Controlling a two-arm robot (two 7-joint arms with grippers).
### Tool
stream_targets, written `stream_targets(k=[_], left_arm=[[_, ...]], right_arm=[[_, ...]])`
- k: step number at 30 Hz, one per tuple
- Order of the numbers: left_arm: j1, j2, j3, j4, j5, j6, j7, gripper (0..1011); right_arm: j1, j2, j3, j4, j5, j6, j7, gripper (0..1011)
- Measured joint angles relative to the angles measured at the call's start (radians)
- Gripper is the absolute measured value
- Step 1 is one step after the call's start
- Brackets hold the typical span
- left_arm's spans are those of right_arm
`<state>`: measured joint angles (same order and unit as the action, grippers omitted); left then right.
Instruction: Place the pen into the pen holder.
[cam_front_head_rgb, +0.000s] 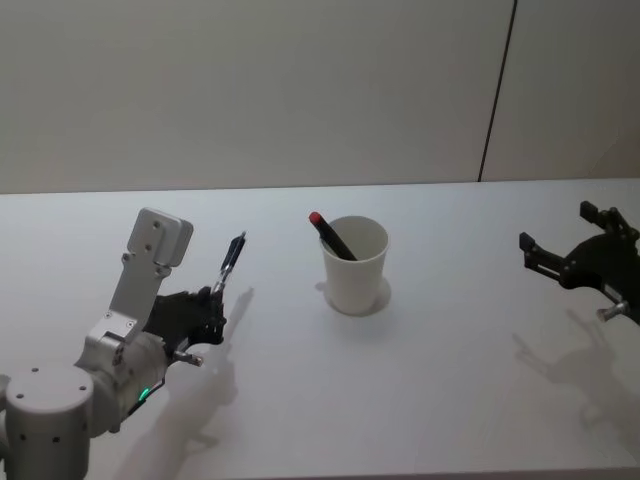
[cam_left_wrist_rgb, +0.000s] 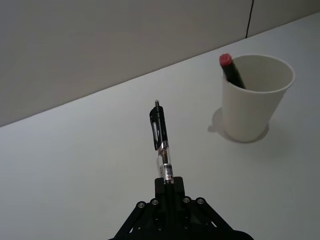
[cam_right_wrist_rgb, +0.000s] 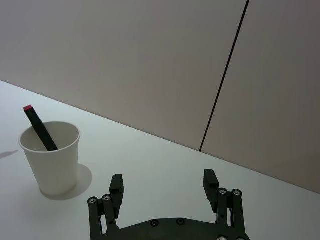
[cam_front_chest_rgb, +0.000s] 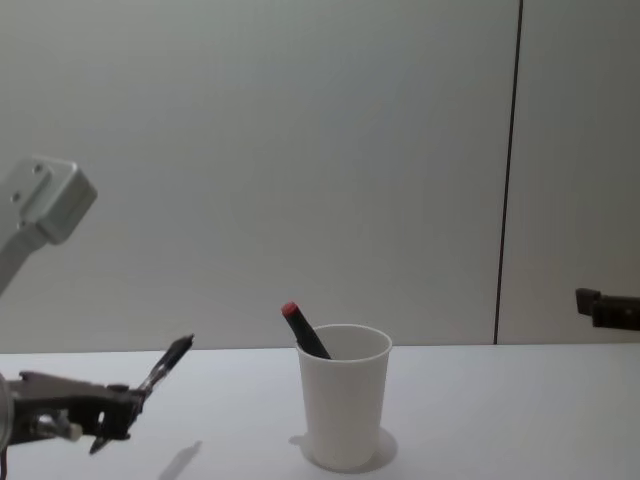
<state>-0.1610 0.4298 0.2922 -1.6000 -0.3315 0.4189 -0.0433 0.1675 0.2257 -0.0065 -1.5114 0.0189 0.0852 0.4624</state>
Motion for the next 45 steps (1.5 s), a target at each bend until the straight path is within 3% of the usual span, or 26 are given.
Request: stream_targets(k=[25, 45], left_arm=[[-0.044, 0.032, -0.01, 0.015, 0.073, -0.284, -0.32, 107], [-0.116, -0.025, 0.025, 0.084, 0.124, -0.439, -0.458, 107]], right_arm=[[0.0, 0.0, 0.0, 0.0, 0.0, 0.0, 0.0, 1002], [0.0, 0.0, 0.0, 0.0, 0.0, 0.0, 0.0, 1002]])
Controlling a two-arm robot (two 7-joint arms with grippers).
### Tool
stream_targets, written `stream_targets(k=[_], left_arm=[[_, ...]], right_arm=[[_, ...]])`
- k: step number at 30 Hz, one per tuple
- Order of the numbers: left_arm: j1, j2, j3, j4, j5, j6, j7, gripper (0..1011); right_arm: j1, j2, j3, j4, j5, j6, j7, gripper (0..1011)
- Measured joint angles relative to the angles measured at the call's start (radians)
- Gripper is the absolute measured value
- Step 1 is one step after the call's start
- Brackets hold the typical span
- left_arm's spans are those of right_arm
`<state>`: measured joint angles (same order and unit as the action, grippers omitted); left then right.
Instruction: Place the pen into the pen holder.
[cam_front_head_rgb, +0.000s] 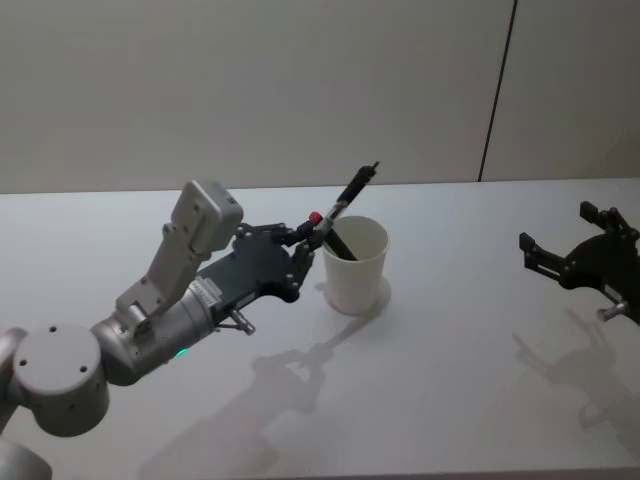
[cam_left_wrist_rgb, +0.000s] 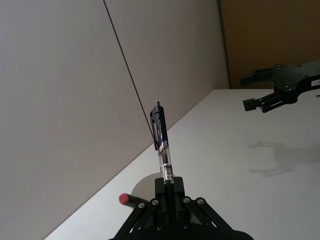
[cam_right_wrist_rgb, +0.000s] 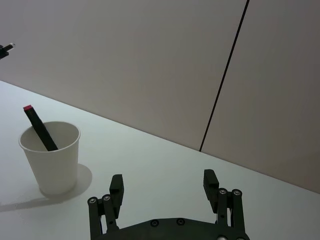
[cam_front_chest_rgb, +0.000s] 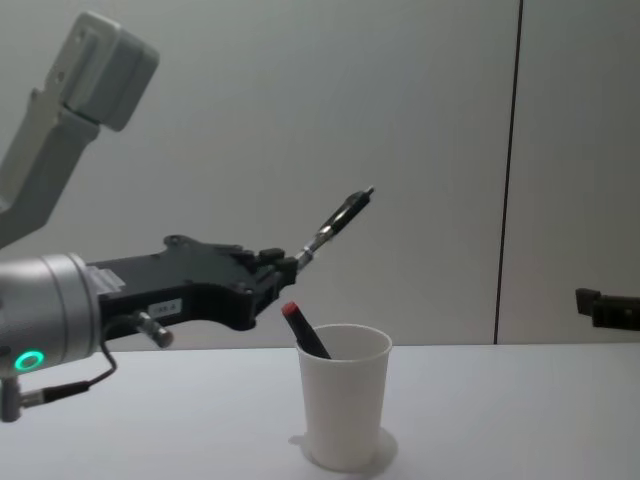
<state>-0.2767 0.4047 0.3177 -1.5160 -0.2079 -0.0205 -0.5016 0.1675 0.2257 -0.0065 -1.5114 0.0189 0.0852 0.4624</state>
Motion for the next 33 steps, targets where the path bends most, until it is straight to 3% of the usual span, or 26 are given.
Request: stream_targets(k=[13, 33], left_arm=[[-0.062, -0.054, 0.028, 0.079, 0.023, -0.07, -0.07, 107], [-0.132, -0.112, 0.06, 0.182, 0.012, -0.156, -0.188, 107]], right_arm=[[0.0, 0.0, 0.0, 0.0, 0.0, 0.0, 0.0, 1002], [0.0, 0.0, 0.0, 0.0, 0.0, 0.0, 0.0, 1002]])
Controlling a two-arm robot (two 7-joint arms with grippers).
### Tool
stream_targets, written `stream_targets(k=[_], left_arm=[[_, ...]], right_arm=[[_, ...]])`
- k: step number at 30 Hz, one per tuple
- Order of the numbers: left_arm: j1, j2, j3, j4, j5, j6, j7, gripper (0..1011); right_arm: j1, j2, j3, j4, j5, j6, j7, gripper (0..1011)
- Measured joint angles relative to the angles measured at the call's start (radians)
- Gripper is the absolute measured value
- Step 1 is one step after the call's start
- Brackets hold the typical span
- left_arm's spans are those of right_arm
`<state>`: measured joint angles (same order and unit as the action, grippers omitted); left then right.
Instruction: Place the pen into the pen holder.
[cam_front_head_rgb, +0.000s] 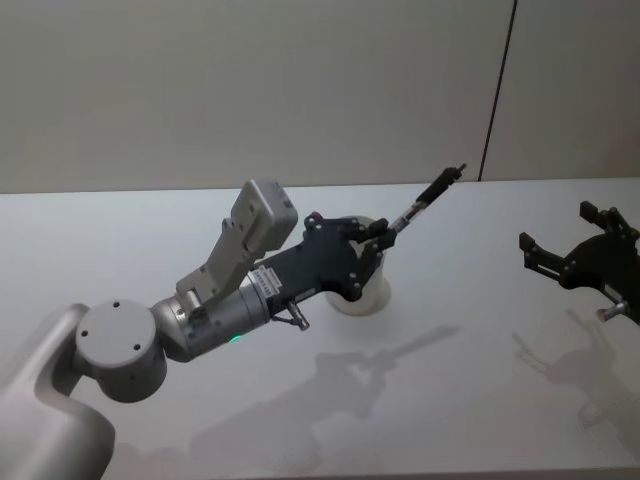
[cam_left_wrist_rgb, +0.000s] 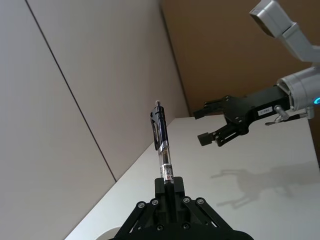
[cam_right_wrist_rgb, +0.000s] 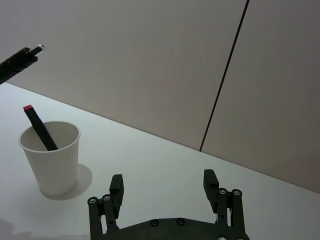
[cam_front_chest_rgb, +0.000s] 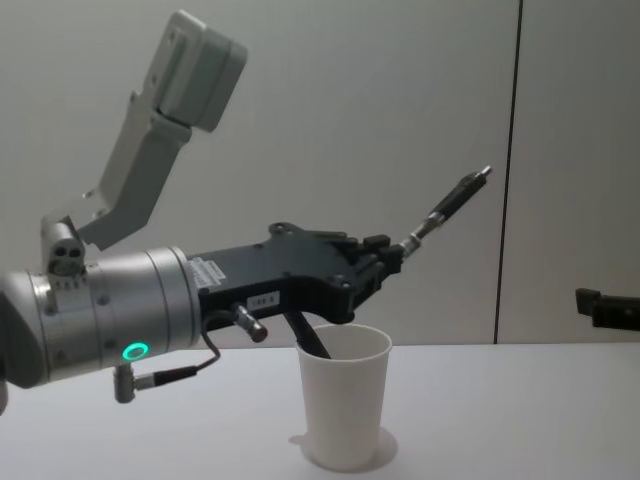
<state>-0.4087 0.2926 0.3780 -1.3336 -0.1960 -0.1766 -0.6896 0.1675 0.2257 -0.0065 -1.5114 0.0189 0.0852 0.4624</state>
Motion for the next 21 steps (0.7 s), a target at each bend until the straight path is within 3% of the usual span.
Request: stream_targets(k=[21], left_arm=[[-0.021, -0.024, 0.028, 0.047, -0.041, -0.048, -0.104, 107]], right_arm=[[0.0, 0.0, 0.0, 0.0, 0.0, 0.0, 0.0, 1002]])
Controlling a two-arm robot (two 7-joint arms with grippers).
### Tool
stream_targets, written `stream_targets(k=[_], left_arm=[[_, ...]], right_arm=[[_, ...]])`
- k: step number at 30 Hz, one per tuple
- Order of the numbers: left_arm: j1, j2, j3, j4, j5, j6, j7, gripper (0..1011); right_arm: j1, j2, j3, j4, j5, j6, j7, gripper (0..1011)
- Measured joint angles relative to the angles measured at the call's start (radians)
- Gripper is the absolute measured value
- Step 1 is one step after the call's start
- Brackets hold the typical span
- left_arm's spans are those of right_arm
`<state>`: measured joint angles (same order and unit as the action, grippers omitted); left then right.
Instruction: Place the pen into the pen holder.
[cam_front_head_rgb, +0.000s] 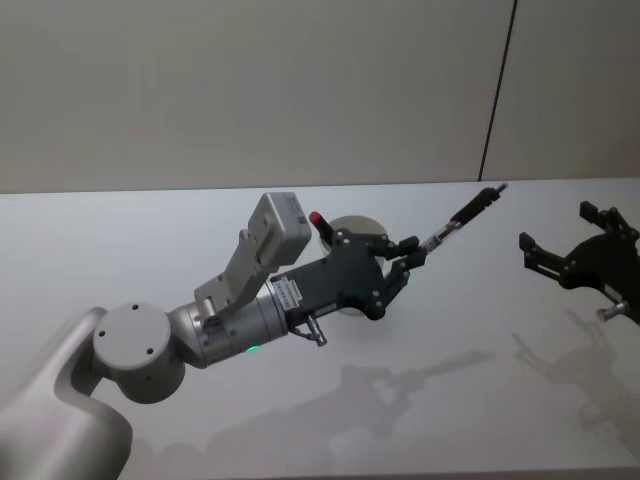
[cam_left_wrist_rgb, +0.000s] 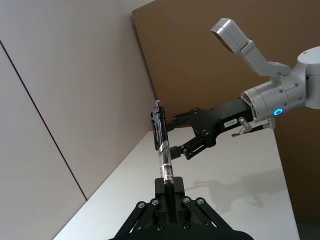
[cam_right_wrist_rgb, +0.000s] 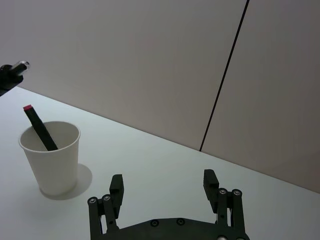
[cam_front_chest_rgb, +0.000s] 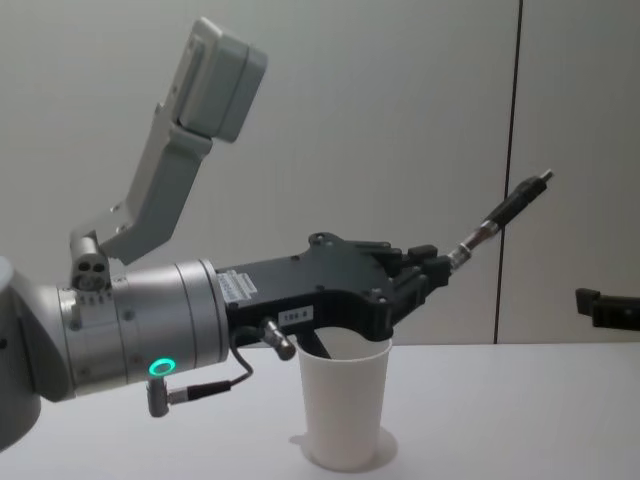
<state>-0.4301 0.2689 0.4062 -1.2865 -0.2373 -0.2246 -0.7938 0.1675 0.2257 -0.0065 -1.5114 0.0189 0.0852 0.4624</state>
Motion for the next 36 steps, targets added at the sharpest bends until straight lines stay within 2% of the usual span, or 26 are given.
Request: stream_targets(k=[9, 17, 25, 34, 35, 36], left_arm=[[-0.001, -0.002, 0.006, 0.006, -0.011, -0.006, -0.018, 107], [-0.001, -0.003, 0.008, 0.008, -0.015, -0.009, -0.025, 107], [-0.002, -0.004, 0.009, 0.009, -0.018, -0.01, -0.029, 107], [-0.002, -0.004, 0.01, 0.01, -0.019, -0.011, -0.031, 107], [-0.002, -0.004, 0.01, 0.01, -0.019, -0.011, -0.032, 107], [-0.002, -0.004, 0.01, 0.01, -0.019, -0.011, -0.032, 107]], right_arm=[[0.0, 0.001, 0.0, 0.0, 0.001, -0.001, 0.0, 1002], [-0.003, 0.005, 0.001, -0.001, 0.02, -0.011, 0.013, 1002], [-0.01, 0.017, 0.011, -0.006, 0.078, -0.017, 0.06, 1002], [-0.021, 0.042, 0.031, -0.015, 0.182, 0.014, 0.152, 1002], [-0.021, 0.042, 0.031, -0.015, 0.182, 0.014, 0.152, 1002], [-0.023, 0.05, 0.037, -0.017, 0.21, 0.03, 0.177, 1002]])
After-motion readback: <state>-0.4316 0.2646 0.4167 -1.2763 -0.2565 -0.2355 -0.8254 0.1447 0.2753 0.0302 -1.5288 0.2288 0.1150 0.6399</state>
